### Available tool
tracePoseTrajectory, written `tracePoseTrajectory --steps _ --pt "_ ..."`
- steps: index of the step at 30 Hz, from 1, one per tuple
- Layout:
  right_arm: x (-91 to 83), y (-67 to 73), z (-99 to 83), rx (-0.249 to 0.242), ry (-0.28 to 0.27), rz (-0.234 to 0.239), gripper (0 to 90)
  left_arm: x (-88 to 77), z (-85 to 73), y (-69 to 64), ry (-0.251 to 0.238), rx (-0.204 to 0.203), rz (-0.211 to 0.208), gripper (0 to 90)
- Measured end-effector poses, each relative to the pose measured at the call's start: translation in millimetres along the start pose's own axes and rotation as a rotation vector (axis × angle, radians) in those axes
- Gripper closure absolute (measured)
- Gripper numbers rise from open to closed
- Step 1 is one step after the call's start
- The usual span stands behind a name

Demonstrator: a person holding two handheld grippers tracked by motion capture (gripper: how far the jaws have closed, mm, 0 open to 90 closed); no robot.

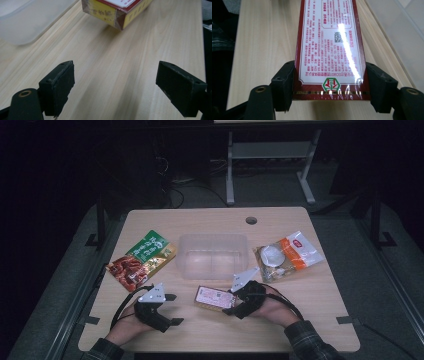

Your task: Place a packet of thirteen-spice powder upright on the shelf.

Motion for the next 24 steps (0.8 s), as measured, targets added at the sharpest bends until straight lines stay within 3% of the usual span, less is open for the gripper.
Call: tracePoseTrajectory --steps 7,11,18,20,21,22,24 --pt "-22.2 8.2 -7.2 -0.011 -0.019 -0.009 31.8 -3.4 20.1 -6.5 -0.042 0.049 -0.047 14.3" --pt "-29.9 14.0 -8.4 0.007 -0.031 -0.001 31.8 -2.6 30.1 -10.0 -0.039 0.098 -0.086 14.2" --pt "-34.0 23.6 -11.7 0.002 -0.037 0.026 31.7 8.1 48.1 -14.9 -0.029 0.151 -0.138 14.0" --pt "-33.3 25.2 -13.0 -0.021 -0.033 0.033 31.7 12.2 53.1 -17.5 -0.029 0.171 -0.156 13.7" --pt "-33.2 28.7 -12.5 0.002 -0.032 0.042 31.7 14.3 55.3 -18.5 -0.027 0.176 -0.159 13.5" --pt "-32.2 27.1 -13.2 -0.028 -0.030 0.037 31.7 16.8 57.5 -19.7 -0.030 0.175 -0.163 13.5" --pt "-31.7 29.2 -12.5 -0.026 -0.029 0.045 31.7 20.1 61.2 -22.5 -0.028 0.194 -0.184 13.4"
Point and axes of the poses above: each handheld gripper's, and its own axes: x roughly forward along the jaws, z roughly out of its top, y roughly to its left, the point moved 8 cm from there along x, roughly forward along the jaws, and after that the axes turned 4 degrees about -z, right-handed, at the moved point
